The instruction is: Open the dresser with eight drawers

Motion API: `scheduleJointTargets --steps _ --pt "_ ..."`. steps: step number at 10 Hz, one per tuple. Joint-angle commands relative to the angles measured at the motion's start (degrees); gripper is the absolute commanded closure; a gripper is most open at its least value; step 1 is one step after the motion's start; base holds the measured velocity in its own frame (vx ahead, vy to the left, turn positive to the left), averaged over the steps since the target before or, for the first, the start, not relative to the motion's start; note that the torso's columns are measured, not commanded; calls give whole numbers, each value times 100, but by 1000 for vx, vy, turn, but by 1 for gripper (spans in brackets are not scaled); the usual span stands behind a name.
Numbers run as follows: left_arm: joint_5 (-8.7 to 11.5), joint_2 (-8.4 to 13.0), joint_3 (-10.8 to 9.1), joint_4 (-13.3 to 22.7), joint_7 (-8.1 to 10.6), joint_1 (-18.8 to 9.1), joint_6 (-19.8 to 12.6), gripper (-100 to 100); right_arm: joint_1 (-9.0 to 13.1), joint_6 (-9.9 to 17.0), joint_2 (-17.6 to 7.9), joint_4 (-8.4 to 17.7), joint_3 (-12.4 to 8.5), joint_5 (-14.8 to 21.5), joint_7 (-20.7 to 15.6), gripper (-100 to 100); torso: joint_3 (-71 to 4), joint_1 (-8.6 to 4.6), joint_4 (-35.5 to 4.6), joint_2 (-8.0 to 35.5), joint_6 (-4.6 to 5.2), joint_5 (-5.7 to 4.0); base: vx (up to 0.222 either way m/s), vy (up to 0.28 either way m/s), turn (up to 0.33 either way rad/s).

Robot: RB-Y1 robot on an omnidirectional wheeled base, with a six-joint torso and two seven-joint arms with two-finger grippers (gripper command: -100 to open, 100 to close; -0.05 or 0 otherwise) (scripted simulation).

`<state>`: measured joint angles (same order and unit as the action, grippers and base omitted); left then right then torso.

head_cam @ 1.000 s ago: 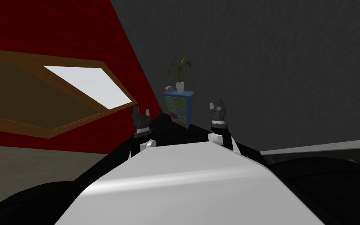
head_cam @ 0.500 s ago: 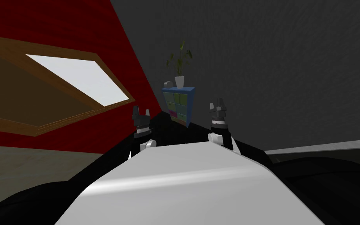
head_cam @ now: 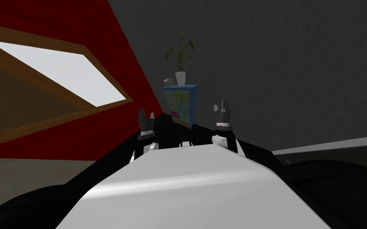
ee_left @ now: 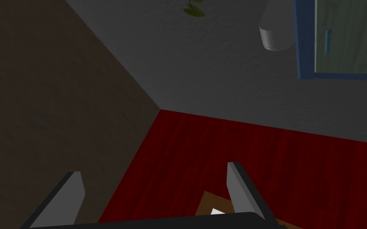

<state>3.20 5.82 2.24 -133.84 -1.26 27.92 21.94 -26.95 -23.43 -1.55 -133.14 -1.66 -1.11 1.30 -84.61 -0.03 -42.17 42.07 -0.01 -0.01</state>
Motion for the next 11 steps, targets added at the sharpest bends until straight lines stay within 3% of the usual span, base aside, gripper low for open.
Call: scheduleJointTargets --steps 1,11 --pt "-127 112 -40 280 68 -102 30 -100 0 0 0 0 0 0 0 0 -1 -1 -7 11 0 0 68 -36 -80" --pt "-728 181 -326 1676 489 -459 316 -100 0 0 0 0 0 0 0 0 3 8 -11 20 -1 2 88 -32 -119"
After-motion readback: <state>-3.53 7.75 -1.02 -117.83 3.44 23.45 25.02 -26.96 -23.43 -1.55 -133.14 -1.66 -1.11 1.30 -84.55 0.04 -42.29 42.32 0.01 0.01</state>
